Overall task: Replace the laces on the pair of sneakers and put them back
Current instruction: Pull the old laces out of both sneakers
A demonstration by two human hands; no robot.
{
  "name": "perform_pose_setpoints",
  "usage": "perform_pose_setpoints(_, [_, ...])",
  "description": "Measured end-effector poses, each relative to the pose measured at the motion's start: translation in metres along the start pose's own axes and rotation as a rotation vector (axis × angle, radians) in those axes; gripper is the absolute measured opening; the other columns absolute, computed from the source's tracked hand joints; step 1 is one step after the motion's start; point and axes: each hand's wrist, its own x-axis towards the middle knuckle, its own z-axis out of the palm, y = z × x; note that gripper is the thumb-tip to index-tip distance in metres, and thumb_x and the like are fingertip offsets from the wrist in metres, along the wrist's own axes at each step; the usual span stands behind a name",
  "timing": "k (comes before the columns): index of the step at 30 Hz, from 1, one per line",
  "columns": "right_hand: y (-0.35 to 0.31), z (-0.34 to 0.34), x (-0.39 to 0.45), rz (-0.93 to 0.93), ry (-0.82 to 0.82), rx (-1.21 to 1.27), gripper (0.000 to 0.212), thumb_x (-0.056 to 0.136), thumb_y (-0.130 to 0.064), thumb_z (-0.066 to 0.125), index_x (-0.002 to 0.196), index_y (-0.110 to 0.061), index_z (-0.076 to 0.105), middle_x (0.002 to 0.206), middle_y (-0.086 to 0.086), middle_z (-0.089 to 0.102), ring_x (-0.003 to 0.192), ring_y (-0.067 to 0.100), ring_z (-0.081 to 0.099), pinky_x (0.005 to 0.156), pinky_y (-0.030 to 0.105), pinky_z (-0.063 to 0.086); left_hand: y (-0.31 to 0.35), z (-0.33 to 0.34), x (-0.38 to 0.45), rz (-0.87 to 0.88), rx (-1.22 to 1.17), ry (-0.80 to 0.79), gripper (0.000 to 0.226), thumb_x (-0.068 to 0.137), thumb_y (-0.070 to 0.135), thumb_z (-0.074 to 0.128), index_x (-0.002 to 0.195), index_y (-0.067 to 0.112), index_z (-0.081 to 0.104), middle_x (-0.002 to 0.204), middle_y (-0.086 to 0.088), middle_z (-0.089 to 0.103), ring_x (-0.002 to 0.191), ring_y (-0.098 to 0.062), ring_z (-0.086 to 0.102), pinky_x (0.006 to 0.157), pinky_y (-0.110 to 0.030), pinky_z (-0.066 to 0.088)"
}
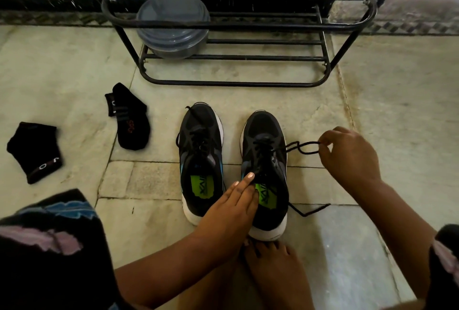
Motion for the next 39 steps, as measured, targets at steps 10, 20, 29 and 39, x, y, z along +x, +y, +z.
perform_pose_setpoints(10, [-0.068, 0.014, -0.012, -0.694, 0.013, -0.029, 0.017, 0.065, -0.014, 0.079, 0.081, -0.015, 0.074, 0.079, 0.003, 0.064, 0.071, 0.023, 0.059, 0.055, 0.030, 0.049, 0.000, 0.004, 0.002, 0.044, 0.020, 0.136, 0.049, 0.078, 0.034, 0.053, 0.113, 0.003, 0.067, 0.118, -0.014, 0.066, 0.124, -0.030, 0.052, 0.101, -0.038, 0.035])
perform_pose_setpoints(20, [-0.078, 0.017, -0.003, -0.815, -0.227, -0.250, 0.027, 0.086, -0.015, 0.060, 0.113, -0.009, 0.059, 0.113, 0.008, 0.057, 0.097, 0.023, 0.057, 0.072, 0.032, 0.051, -0.001, 0.005, 0.002, 0.044, 0.015, 0.122, 0.052, 0.077, 0.027, 0.037, 0.112, 0.006, 0.069, 0.118, -0.011, 0.066, 0.122, -0.027, 0.054, 0.099, -0.034, 0.038])
perform_pose_setpoints(29, [-0.064, 0.023, 0.002, -0.151, -0.158, 0.434, 0.008, 0.095, -0.015, 0.045, 0.092, -0.017, 0.052, 0.093, 0.000, 0.055, 0.073, 0.012, 0.052, 0.068, 0.029, 0.046, -0.003, 0.005, -0.003, 0.020, -0.016, 0.029, 0.066, 0.075, 0.027, 0.027, 0.131, 0.006, 0.054, 0.137, -0.012, 0.053, 0.131, -0.028, 0.045, 0.105, -0.042, 0.030])
perform_pose_setpoints(39, [-0.075, 0.024, -0.007, -0.313, -0.357, 0.203, 0.024, 0.092, -0.036, 0.055, 0.111, -0.025, 0.064, 0.107, -0.004, 0.050, 0.087, 0.010, 0.051, 0.074, 0.025, 0.047, -0.001, 0.003, -0.007, -0.059, -0.082, -0.077, 0.102, 0.061, 0.049, 0.077, 0.142, 0.008, 0.033, 0.148, -0.024, 0.031, 0.132, -0.034, 0.042, 0.103, -0.037, 0.032])
